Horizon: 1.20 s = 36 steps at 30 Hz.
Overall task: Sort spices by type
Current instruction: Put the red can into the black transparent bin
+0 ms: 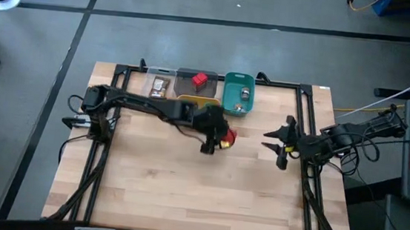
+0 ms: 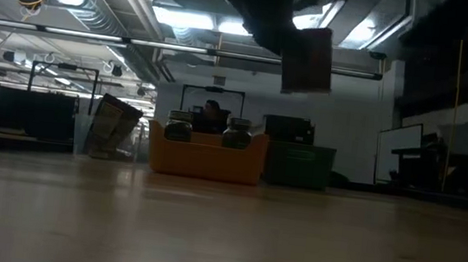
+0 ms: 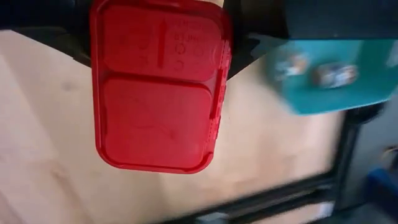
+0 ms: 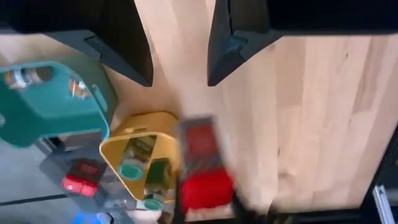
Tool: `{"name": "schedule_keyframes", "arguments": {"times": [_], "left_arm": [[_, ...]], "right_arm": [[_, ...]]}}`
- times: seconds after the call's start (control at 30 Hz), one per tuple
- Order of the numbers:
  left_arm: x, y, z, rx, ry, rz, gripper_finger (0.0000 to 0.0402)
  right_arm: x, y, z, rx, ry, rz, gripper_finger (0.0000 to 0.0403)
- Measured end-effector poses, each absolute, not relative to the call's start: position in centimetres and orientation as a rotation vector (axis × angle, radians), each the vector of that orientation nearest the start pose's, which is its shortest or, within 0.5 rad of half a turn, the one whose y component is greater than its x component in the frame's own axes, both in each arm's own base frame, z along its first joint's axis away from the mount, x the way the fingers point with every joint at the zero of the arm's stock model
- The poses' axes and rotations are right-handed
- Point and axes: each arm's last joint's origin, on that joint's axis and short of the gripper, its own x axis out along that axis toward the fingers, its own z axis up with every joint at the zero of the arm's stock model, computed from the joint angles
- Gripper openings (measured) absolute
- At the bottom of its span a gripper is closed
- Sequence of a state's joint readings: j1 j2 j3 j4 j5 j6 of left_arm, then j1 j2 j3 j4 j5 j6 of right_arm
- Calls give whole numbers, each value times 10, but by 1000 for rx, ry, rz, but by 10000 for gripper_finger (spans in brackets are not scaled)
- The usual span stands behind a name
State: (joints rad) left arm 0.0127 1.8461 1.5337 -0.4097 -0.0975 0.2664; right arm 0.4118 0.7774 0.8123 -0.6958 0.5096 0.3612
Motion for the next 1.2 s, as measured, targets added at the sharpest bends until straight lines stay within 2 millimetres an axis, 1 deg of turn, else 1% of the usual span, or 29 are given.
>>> {"name": "schedule_keyframes", "arguments": {"times": [0.07,0.2,0.27,0.37,0.5,0.67,0.8,0.9,1.0,1.1,1.2], "left_arm": [[410,24,286,258,715,68,194],[396,60,301,212,717,170,194],[388,78,304,174,730,230,195],[377,106,308,131,746,307,197],[360,143,307,83,785,418,194],[334,189,303,-41,837,570,198],[311,219,301,-115,870,675,197],[296,237,299,-199,861,757,194],[284,250,291,-284,853,827,198],[275,255,278,-331,886,857,200],[271,255,265,-356,916,864,196]], "right_arm": [[136,44,284,92,534,-200,154],[126,41,253,154,467,-140,154],[123,40,241,182,422,-119,154],[118,38,221,194,406,-104,154],[108,34,206,213,378,-91,154],[98,30,195,247,295,-79,154],[93,28,186,259,253,-48,154],[90,27,178,280,242,-43,154],[89,26,170,285,243,-41,154],[89,27,167,288,245,-36,154],[89,27,166,304,245,-38,154]]}}
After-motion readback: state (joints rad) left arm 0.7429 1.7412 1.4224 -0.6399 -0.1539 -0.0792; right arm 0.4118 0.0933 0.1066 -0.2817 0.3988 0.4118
